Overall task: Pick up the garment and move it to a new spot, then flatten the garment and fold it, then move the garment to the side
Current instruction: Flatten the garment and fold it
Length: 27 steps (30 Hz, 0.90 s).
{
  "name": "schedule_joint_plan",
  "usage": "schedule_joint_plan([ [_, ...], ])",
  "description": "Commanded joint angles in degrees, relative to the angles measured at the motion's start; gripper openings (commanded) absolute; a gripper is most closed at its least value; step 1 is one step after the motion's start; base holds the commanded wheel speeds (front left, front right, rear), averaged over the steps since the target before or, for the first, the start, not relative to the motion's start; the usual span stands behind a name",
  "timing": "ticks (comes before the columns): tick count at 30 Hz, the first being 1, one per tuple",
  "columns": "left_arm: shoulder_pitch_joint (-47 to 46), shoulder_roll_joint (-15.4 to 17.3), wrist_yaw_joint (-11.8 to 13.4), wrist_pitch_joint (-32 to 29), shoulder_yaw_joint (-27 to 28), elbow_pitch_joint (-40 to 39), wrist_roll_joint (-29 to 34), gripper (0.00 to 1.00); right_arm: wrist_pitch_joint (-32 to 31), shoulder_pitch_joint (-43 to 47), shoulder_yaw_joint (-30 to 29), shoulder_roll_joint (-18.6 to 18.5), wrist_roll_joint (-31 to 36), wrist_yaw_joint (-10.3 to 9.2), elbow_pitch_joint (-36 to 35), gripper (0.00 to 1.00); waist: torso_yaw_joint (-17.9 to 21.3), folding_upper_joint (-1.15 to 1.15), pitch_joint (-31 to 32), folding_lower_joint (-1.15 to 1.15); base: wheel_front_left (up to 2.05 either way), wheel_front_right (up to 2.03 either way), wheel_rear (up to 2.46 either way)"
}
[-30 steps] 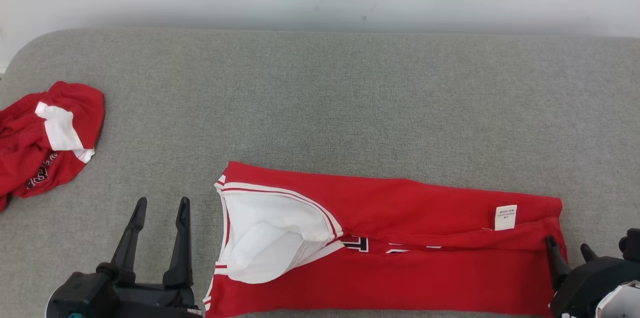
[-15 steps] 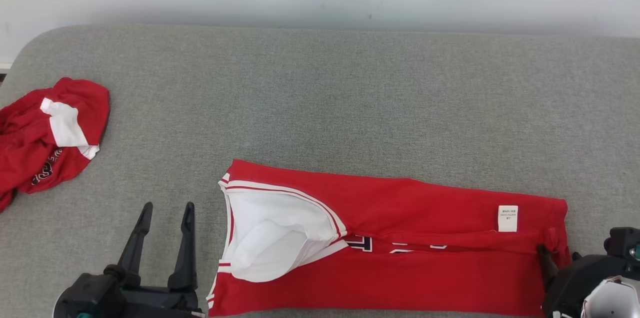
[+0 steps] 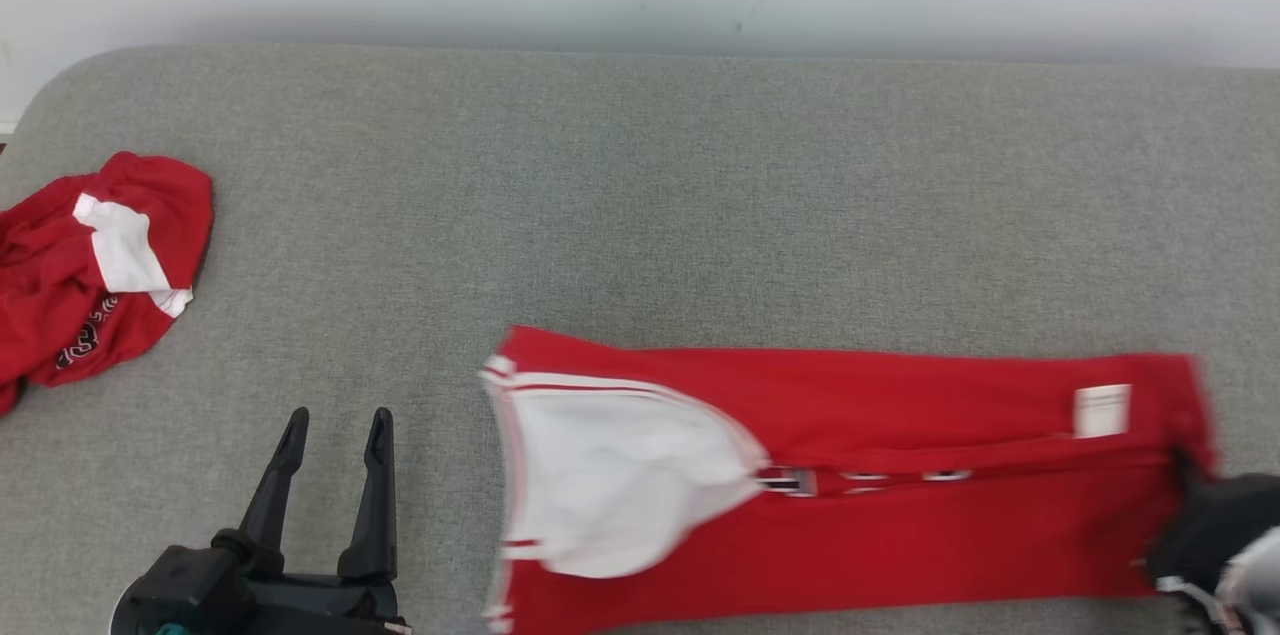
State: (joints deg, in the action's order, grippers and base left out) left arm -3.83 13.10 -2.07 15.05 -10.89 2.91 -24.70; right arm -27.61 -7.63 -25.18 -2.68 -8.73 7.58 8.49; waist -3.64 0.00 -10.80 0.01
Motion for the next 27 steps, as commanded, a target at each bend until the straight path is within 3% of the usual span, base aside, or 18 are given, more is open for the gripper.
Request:
schedule_joint_plan([
  [1, -0.2, -0.2, -0.1, 0.2, 0.2, 0.1, 0.1, 1.0, 1.2, -0.9, -3.7, -0.3, 0.6, -0.13, -0.9, 0.0, 0.2, 0.0, 0.0, -0.01, 0.0, 0.0, 0.0],
  [9, 0.1, -0.8, -0.3, 0.2, -0.2, 0.3, 0.3, 1.0, 3.1, -1.5, -17.5, -0.3, 4.1, -0.13, -3.9, 0.0, 0.2, 0.0, 0.2, -0.01, 0.0, 0.0, 0.0],
  [14, 0.7, -0.7, -0.5, 0.2, 0.2, 0.4, -0.1, 1.0, 3.1, -0.7, -19.6, -0.2, 6.3, -0.13, -3.8, 0.0, 0.0, 0.0, 0.5, -0.01, 0.0, 0.0, 0.0],
  [20, 1.6, -0.5, -0.6, 0.2, 0.9, 0.2, -0.2, 1.0, 4.4, 0.8, -9.3, -0.2, 1.8, -0.12, -2.7, 0.0, 0.5, 0.0, 1.2, -0.01, 0.0, 0.0, 0.0],
  [27, 1.5, -1.1, -0.6, 0.2, 0.2, 0.4, -0.1, 1.0, 3.5, 3.8, 13.2, -0.2, -6.9, -0.12, -6.8, 0.0, 0.5, 0.0, 1.7, -0.01, 0.0, 0.0, 0.0],
])
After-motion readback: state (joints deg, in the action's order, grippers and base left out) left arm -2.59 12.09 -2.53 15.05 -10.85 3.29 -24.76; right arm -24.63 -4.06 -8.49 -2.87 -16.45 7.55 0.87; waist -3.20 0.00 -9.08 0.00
